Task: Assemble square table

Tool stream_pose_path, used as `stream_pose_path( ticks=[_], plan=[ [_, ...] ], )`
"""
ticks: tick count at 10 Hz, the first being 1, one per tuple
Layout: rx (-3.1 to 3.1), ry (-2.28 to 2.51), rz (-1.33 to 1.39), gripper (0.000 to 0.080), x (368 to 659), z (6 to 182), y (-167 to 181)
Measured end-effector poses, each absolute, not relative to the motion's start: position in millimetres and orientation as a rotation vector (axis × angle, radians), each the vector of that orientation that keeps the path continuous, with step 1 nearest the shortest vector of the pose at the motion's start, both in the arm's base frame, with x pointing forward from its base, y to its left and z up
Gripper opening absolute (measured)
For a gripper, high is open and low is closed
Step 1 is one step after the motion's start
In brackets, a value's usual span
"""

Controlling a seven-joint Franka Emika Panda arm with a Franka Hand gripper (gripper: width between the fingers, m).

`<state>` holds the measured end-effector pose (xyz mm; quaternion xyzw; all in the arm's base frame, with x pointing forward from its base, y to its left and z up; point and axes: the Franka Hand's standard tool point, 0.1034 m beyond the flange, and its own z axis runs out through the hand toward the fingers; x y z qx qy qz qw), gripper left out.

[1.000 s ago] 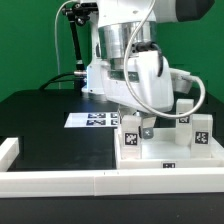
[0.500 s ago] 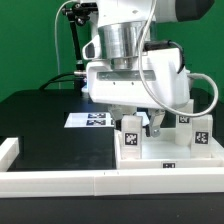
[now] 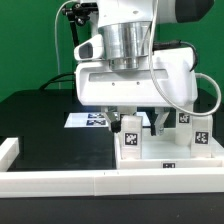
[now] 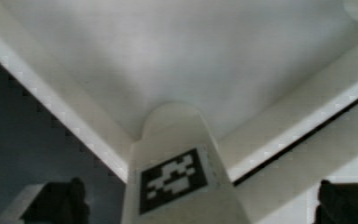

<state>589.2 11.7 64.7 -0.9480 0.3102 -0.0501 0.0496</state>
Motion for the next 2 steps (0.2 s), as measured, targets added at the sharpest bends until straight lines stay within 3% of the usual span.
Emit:
stream_pose_path(
  ticks=[2],
  plan=[
    [-2.888, 0.946, -0.152, 0.0649, 589.2, 64.6, 11.5]
  ],
)
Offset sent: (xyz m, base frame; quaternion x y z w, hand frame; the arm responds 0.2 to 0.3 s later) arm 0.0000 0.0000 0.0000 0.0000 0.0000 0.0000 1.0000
